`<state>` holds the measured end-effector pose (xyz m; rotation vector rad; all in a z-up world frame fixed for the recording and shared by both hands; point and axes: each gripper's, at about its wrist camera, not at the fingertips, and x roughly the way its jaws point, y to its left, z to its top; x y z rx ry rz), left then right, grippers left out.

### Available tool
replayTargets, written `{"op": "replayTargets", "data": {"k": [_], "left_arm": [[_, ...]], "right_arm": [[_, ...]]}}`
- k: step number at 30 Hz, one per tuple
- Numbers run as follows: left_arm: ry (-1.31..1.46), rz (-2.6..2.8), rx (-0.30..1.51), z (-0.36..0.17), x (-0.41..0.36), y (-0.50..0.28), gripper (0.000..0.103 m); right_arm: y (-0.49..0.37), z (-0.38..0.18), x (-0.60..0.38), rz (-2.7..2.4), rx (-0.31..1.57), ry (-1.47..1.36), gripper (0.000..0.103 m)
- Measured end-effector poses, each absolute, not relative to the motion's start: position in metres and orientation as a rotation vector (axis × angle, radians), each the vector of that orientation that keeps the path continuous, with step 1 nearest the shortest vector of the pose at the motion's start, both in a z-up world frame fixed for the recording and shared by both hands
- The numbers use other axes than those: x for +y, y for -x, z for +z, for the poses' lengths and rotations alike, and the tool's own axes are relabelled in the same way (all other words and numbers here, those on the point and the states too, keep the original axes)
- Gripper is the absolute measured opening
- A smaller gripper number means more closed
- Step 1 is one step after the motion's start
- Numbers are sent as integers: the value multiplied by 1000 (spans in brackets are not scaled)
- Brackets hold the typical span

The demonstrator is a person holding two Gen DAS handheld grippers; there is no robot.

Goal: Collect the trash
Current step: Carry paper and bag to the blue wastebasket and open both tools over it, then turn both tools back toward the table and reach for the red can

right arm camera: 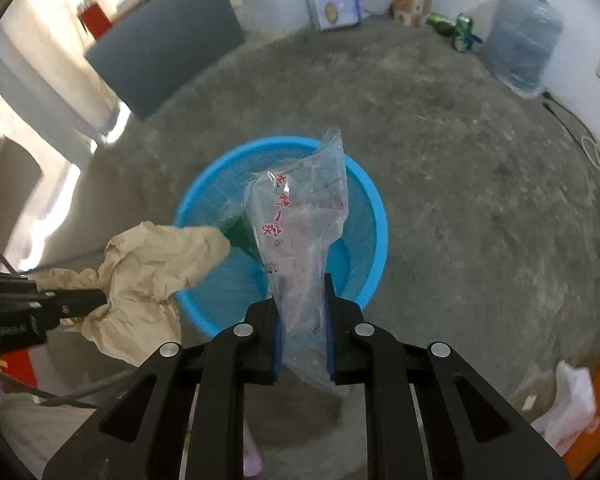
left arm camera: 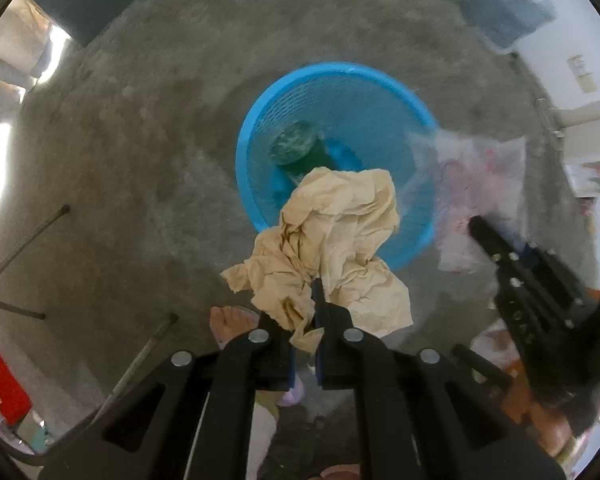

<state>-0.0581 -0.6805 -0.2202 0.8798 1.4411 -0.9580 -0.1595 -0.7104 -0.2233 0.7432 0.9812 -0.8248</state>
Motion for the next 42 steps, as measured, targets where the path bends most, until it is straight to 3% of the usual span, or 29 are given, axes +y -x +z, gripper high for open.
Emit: {"op": "replayTargets", "data": {"k": [4,6,7,8,10,15,22,27,34,42], "left_arm": [[-863,-923,1462,-252,-697,47,10],[-851,-939,1499,-265,-704,46,27],[-859,-932,1506,-269,-706,45,46],[-847,-927,1501,-270,-709,42,58],[-813,-933,1494,-266,-707,40,59],[-706,-943,1539,-244,-695,30,66],[-526,-994,1562,-188,-676,15,67],[-438,-1181,1497,-101,-630,15,70],[-277,-1323,1191,18,-474,-1,82],[-99,-1193,996,31,-269,-21,86]], "right_arm": [[150,-248,-729,-821,1036,-714,16],[145,-255,-735,-813,1055,-691,20],[141,-260,-738,-817,1074,-670,28],[137,-266,-741,-809,1093,-668,36],[137,-275,-743,-815,1102,-683,50],[147,-259,-742,-831,1046,-703,58],[169,-215,-741,-887,934,-702,59],[194,-158,-713,-885,814,-688,63],[216,-66,-625,-791,671,-668,79],[178,-37,-538,-447,651,-908,80]]}}
